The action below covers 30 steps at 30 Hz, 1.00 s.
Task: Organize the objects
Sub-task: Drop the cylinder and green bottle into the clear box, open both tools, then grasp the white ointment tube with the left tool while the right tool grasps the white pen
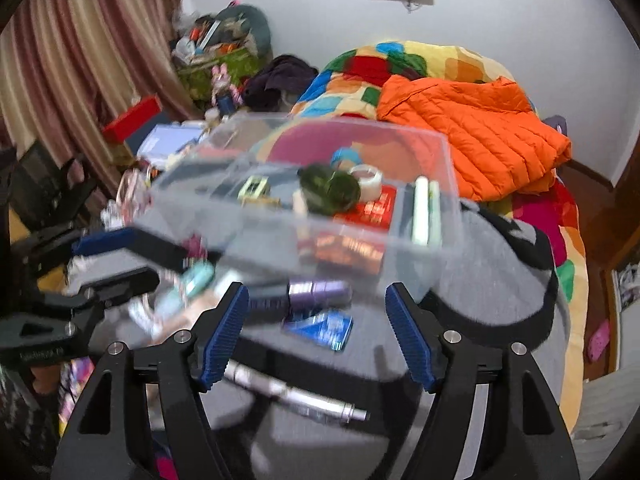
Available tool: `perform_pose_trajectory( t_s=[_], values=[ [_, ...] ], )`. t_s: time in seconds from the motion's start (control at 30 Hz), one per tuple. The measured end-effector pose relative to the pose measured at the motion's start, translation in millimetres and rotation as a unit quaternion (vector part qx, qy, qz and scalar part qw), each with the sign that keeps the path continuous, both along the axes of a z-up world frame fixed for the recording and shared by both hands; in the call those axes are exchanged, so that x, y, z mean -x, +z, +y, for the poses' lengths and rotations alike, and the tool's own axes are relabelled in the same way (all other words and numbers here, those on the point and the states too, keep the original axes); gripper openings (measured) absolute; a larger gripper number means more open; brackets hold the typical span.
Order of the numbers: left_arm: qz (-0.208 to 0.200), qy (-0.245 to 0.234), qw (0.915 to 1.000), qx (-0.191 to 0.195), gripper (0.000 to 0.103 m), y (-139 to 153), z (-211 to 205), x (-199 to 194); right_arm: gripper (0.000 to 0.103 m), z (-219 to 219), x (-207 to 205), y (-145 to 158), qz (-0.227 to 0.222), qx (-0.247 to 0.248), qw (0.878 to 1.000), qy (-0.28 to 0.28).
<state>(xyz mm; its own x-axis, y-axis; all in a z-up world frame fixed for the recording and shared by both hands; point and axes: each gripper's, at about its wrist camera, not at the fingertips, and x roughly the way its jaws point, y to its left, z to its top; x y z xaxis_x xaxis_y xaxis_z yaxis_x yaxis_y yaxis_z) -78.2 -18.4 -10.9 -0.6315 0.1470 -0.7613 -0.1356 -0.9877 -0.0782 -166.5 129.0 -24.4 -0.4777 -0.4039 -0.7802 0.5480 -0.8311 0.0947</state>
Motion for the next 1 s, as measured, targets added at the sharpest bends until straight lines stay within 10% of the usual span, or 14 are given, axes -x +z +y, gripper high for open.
perform_pose_trajectory(
  t_s=[0.43,0.67,1.0],
  values=[
    [-0.036,-0.053,0.9974,-0.035,0.066,-43,-22,-12,0.068,-29,-31,-52,-0.012,-0.078,0.991,0.111],
    [-0.045,-0.081,0.9941,-0.056,0.067,-45,-20,-26,0.032,-22,-33,-51,-0.029,-0.058,0.991,0.117],
    [-0.052,-0.031,0.9959,-0.067,0.066,-33,-33,-43,0.015,0,-47,-48,-0.031,-0.055,0.994,0.087]
  ],
)
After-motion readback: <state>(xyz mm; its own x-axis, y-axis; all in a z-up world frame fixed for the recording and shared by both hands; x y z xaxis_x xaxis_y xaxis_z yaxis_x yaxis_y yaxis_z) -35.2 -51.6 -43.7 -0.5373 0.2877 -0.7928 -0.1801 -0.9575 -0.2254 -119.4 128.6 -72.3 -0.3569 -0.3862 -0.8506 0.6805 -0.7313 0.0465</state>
